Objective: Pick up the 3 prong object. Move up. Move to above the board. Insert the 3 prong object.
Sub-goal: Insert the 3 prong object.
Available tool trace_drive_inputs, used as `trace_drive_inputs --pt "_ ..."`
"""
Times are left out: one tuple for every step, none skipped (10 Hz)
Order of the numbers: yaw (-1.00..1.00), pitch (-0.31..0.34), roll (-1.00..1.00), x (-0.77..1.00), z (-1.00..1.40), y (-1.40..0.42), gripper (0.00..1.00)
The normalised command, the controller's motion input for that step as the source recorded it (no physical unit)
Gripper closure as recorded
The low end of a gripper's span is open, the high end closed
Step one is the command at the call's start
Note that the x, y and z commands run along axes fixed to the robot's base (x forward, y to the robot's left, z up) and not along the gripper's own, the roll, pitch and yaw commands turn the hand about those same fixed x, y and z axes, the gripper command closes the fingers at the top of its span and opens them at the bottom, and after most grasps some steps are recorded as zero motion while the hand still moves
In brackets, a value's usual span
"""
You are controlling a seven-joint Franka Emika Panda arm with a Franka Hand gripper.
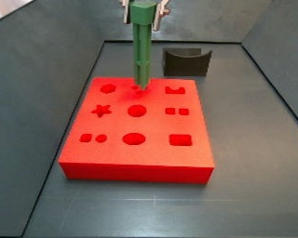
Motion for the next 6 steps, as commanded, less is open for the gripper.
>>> trace_drive_inputs --pt "-0.14 0.0 0.04 0.06 -0.07 0.05 1.0" --pt "-0.21 0.0 0.04 0.11 -0.05 0.08 1.0" --pt "-0.34 0.003 0.06 0.18 -0.08 0.05 1.0" --pt "-0.29 0.013 0.07 0.09 -0.01 0.0 1.0" --pt "-0.17 0.014 0.04 0.0 0.0 0.0 1.0" --pt "-0.13 0.0 0.06 0.0 0.0 0.0 1.0"
